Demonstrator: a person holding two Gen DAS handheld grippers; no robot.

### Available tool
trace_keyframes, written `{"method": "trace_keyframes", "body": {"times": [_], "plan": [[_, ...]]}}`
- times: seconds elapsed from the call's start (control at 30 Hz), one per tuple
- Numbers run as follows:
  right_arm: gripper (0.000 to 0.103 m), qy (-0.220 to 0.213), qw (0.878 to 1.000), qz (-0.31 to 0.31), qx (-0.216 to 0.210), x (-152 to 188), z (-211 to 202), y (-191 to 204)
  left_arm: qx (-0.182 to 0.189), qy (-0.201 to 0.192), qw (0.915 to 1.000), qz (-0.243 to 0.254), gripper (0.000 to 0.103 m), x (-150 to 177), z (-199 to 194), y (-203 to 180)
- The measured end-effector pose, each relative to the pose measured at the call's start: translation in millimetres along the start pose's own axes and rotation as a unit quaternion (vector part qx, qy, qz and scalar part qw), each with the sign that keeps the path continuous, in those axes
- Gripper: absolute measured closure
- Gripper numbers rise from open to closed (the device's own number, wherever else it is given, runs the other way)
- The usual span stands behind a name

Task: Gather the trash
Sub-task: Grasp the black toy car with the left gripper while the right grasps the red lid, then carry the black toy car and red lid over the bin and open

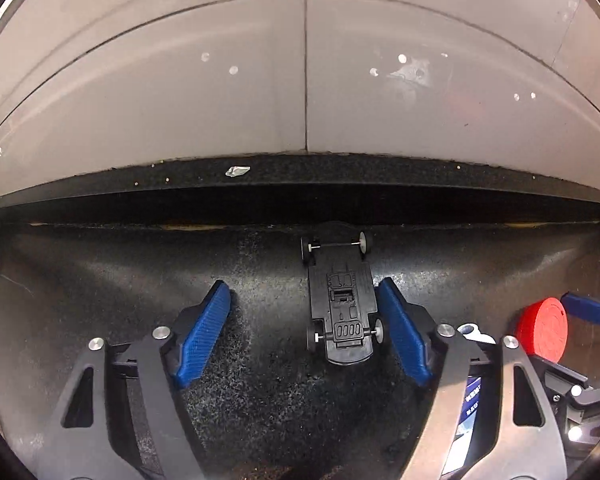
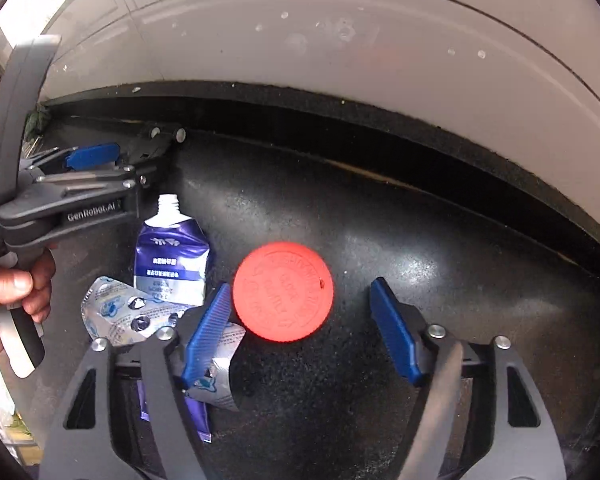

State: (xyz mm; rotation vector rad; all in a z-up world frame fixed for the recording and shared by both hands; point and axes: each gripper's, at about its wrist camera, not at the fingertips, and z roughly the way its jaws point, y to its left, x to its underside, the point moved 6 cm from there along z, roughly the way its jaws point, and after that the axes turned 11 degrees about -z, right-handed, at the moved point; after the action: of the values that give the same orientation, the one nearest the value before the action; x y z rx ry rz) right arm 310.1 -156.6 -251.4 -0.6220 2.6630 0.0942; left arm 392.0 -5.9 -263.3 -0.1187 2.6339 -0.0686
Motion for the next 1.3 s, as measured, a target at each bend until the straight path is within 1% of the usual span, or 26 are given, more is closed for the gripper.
{"method": "trace_keyframes", "body": {"times": [0.03, 0.07, 0.1, 0.13, 0.2, 0.3, 0.43, 0.53, 0.67, 0.87, 0.97, 1.03, 1.07, 1.23, 1.3], "plan": [[0.046, -0.003, 1.000, -0.006, 0.006, 0, -1, 1, 0.001, -0.003, 1.0000, 0.002, 0.046, -1, -1, -1], [0.053, -0.005, 1.000, -0.008, 0.006, 0, -2, 2, 0.003, -0.004, 1.0000, 0.005, 0.053, -2, -2, -3], [0.053, -0.006, 1.000, -0.006, 0.001, 0, -2, 3, 0.005, -0.004, 0.9999, 0.010, 0.067, -3, -3, -5], [0.053, -0.006, 1.000, -0.005, -0.002, 0, -2, 2, 0.008, -0.003, 0.9999, 0.012, 0.069, -2, -4, -6], [0.054, -0.013, 1.000, -0.004, 0.003, -1, -7, 1, 0.013, -0.004, 0.9999, 0.007, 0.069, -4, -8, -5], [0.054, -0.025, 1.000, -0.006, 0.006, -3, -21, -1, 0.014, -0.017, 0.9997, 0.007, 0.069, -4, -25, -3], [0.054, -0.044, 0.999, -0.007, 0.011, 0, -51, 1, 0.013, -0.030, 0.9995, 0.004, 0.069, -1, -56, -2], [0.054, -0.059, 0.998, -0.001, 0.012, 9, -76, 4, 0.016, -0.043, 0.9989, 0.007, 0.069, 9, -84, -1], [0.054, -0.080, 0.997, 0.005, 0.010, 25, -113, 12, 0.016, -0.054, 0.9983, 0.014, 0.069, 38, -128, 1], [0.054, -0.102, 0.995, -0.010, 0.007, 60, -163, 36, 0.015, -0.060, 0.9979, 0.017, 0.069, 100, -191, -2], [0.054, -0.106, 0.994, -0.019, 0.004, 80, -179, 51, 0.014, -0.056, 0.9982, 0.017, 0.069, 133, -210, -4], [0.054, -0.108, 0.994, -0.024, 0.004, 89, -186, 60, 0.014, -0.054, 0.9984, 0.013, 0.069, 155, -223, -3], [0.054, -0.108, 0.994, -0.026, 0.002, 92, -189, 64, 0.015, -0.053, 0.9984, 0.012, 0.069, 168, -232, -9], [0.054, -0.111, 0.993, -0.037, -0.001, 105, -199, 84, 0.014, -0.057, 0.9982, 0.009, 0.069, 191, -249, -3], [0.054, -0.113, 0.993, -0.044, -0.003, 108, -203, 92, 0.011, -0.061, 0.9980, 0.007, 0.069, 195, -255, 2]]}}
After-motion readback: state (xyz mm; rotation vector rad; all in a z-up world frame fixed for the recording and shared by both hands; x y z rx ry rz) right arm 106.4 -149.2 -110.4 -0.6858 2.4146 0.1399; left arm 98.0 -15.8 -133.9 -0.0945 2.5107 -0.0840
